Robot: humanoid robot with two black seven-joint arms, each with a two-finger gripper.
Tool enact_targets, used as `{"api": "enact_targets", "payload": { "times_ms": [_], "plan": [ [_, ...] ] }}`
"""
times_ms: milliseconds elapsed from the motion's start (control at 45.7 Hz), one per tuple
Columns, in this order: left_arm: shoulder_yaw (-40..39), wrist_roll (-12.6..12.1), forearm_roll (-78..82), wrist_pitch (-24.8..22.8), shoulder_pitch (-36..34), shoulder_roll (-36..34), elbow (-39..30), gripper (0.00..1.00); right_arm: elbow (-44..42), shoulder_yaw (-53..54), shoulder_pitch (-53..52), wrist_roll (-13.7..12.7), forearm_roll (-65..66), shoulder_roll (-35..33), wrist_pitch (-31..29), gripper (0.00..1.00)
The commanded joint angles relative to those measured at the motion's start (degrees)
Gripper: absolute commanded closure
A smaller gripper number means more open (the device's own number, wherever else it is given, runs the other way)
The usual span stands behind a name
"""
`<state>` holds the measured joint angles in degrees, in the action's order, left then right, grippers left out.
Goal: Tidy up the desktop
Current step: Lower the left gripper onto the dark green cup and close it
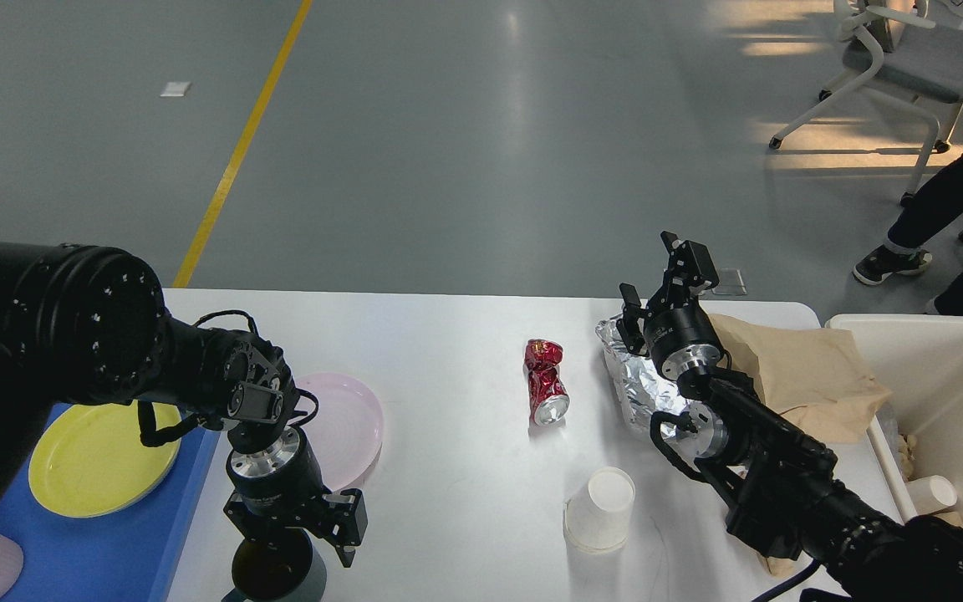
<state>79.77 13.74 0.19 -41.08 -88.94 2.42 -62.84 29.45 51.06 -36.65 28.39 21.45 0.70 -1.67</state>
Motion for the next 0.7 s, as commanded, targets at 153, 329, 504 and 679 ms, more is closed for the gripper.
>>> {"api": "enact_targets", "payload": {
  "times_ms": [153, 329, 504, 679],
  "plan": [
    [0.04, 0.06, -0.01, -1.72, -0.18, 0.04, 0.0, 0.58, -0.01, 0.0, 0.0, 0.0, 0.0, 0.0, 0.0, 0.0],
    [0.12, 0.06, -0.01, -4.45, -0.26, -0.05, 0.0, 0.73, -0.01, 0.0, 0.0, 0.0, 0.0, 0.0, 0.0, 0.0],
    [0.21, -0.03, -0.01, -5.68, -0.44, -0.14, 0.0, 0.84, -0.01, 0.0, 0.0, 0.0, 0.0, 0.0, 0.0, 0.0],
    [0.39, -0.03, -0.01, -6.12, -0.44, -0.14, 0.0, 0.89, -0.01, 0.0, 0.0, 0.0, 0.0, 0.0, 0.0, 0.0]
  ]
}}
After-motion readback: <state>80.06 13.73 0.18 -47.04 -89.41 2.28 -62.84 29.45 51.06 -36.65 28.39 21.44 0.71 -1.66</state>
